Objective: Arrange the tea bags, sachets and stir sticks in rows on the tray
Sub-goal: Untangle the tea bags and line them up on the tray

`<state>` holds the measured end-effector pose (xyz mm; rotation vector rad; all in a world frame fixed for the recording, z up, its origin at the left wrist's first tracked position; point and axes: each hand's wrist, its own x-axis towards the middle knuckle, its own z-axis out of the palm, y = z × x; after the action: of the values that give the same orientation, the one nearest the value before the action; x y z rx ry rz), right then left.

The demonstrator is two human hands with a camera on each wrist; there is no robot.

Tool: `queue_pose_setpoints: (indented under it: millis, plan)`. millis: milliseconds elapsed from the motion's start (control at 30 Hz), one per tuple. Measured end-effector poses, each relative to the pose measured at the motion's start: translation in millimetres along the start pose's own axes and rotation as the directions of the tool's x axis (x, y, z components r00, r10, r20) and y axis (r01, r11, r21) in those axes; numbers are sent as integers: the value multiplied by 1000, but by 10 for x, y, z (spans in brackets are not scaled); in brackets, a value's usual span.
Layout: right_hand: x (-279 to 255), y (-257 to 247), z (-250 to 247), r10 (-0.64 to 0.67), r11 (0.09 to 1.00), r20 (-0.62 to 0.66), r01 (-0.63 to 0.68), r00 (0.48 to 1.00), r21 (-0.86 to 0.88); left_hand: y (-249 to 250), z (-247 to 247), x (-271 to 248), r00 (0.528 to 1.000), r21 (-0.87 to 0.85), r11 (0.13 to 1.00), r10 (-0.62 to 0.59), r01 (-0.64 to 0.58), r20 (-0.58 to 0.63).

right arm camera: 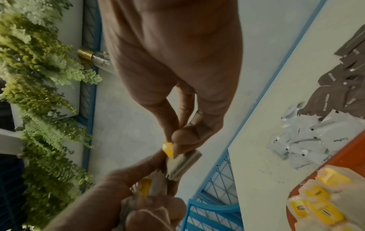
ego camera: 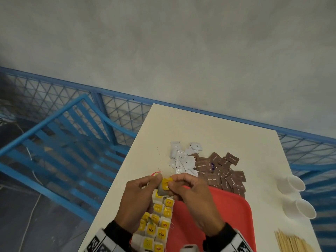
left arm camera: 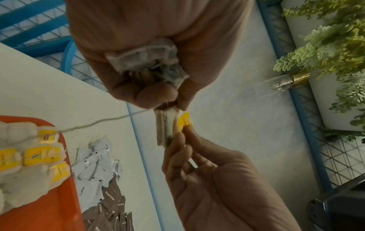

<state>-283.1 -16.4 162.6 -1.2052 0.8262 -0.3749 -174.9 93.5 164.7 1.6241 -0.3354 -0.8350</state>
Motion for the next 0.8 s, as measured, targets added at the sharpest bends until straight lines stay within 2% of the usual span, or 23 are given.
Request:
queue_pose_setpoints:
  millis: [167,300,367,500,567,700,800]
  plan:
    - [66,-14,58,-79,997,-71,79,994,-4,63,-35,66,997,-16,998,70,-69,46]
    - [164,-121,41,-84,992,1,83,997,-99,138,-83,188,994,-17,995,101,-100,46]
    - [220,-172,30,-131,980,39,136,991,-145,196,-108,229,992,-21,993,118,-117,47]
    - [332,-139,-42,-218,958,4,215,976,-190,252,-237,282,988,-11,989,148,-148,43]
    - [396,43,-118,-183,963,-53,168,982,-212,206,-359,292,990,19,990,137,-138,36]
    - [512,668,-199,-33,945,-150,-18,988,-328,71,-626,258,996,37,996,85,-86,8]
    - [590,1136,-181,102,916,-215,-176,971,-361,13,-786,211,999,66,997,35,-35,-8]
